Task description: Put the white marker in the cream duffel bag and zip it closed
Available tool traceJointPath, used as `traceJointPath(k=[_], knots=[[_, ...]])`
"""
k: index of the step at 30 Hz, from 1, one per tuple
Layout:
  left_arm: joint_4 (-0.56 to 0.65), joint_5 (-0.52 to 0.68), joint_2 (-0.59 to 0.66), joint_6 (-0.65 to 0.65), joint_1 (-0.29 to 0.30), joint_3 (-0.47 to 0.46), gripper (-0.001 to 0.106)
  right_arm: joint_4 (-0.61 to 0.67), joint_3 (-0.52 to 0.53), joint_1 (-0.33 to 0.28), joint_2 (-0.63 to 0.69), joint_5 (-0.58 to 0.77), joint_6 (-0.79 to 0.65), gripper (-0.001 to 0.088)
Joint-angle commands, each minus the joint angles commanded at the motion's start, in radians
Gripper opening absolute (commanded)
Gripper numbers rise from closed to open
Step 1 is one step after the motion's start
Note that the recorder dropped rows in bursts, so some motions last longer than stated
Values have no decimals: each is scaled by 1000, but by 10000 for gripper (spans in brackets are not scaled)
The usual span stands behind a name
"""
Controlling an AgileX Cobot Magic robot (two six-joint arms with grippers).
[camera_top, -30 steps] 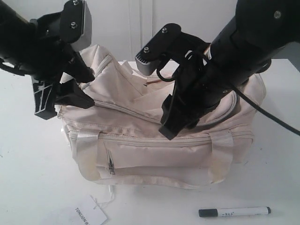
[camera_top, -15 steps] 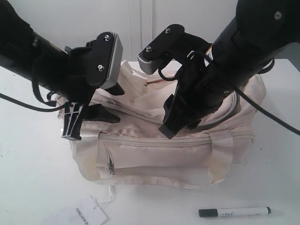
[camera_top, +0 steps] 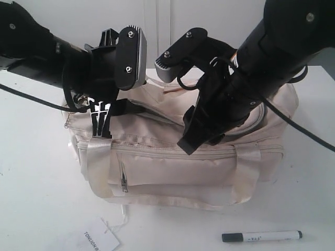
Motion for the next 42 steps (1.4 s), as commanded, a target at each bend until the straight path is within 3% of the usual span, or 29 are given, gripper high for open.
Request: traceJointPath(k=[5,19,27,29,35,42], knots=[[0,-30,0,0,0,0,336,0,0,0,0,0,0,487],[0,47,11,-20,2,0,335,-2,0,0,0,-6,-2,487],[0,27,32,-20,2,0,331,-2,0,0,0,1,-2,487],[0,8,32,-20,2,0,302,-2,0,0,0,1,-2,487],[0,-37,32,-71,2,0,-2,-2,0,0,0,-4,-6,487],[0,-58,14,-240,2,-1,0,-2,0,0,0,-24,-6,487]])
